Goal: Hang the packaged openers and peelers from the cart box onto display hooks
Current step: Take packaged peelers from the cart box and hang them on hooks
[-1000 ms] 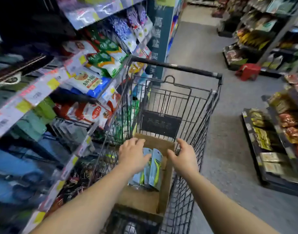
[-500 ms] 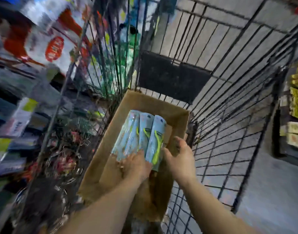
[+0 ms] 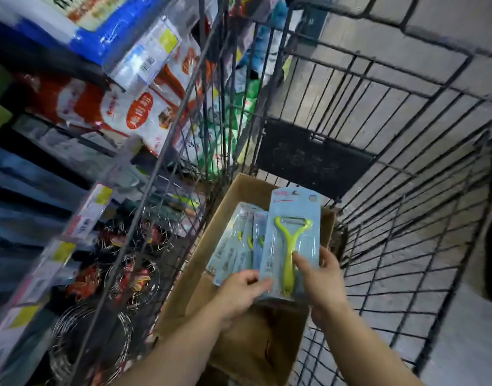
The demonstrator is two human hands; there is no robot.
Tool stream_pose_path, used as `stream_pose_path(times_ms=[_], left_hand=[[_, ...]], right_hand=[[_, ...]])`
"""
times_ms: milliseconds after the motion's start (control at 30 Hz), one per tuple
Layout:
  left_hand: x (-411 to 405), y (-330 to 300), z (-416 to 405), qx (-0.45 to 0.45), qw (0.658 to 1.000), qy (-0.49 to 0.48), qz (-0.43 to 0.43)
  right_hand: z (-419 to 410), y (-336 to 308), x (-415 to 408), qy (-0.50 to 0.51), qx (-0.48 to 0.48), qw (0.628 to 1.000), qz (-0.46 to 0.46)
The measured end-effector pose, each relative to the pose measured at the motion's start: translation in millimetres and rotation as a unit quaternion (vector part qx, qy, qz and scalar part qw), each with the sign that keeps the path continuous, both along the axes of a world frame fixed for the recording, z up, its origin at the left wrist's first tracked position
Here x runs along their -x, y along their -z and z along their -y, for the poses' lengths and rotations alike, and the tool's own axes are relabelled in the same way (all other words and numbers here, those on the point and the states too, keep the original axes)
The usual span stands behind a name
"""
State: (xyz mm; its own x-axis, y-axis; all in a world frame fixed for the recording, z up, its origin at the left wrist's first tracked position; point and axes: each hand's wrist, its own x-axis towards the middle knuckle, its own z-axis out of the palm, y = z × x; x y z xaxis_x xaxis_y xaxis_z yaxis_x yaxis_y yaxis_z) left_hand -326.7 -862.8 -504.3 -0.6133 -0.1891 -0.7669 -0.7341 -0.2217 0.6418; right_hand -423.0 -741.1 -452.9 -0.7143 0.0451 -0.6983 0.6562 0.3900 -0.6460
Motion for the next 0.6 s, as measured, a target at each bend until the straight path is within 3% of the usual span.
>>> stream_pose_path(times_ms=[67, 167, 267, 333, 433, 500, 600], left_hand=[[8.7, 11.5, 0.7, -0.001, 0.998, -0.055, 0.014], [20.3, 47.0, 1.8, 0.086, 0.99, -0.067, 0.091], [26.6, 75.4, -1.1, 0.22, 0.963, 0.051, 0.144], [30.8, 87.4, -7.2, 0.324, 0.922, 0.135, 0.164], [33.4, 93.3, -13.9, 0.402, 0.88, 0.179, 0.177], [30.7, 92.8, -12.0, 0.399, 0.885, 0.171, 0.17], [26.1, 83.2, 0.4, 0.314, 0.937, 0.076, 0.133]], right_hand=[[-4.2, 1.6, 4.3, 0.031, -0.014, 0.999, -0.033], [-15.4, 7.2, 9.5, 0.054, -0.022, 0.997, -0.042], [-23.8, 16.7, 9.7, 0.069, -0.022, 0.997, -0.031], [-24.8, 20.1, 8.2, 0.076, -0.017, 0.997, -0.02], [-24.6, 23.2, 8.5, 0.059, -0.03, 0.998, -0.017], [-25.2, 22.4, 9.5, 0.059, -0.036, 0.997, -0.018], [-25.4, 15.0, 8.1, 0.062, -0.039, 0.997, -0.018]])
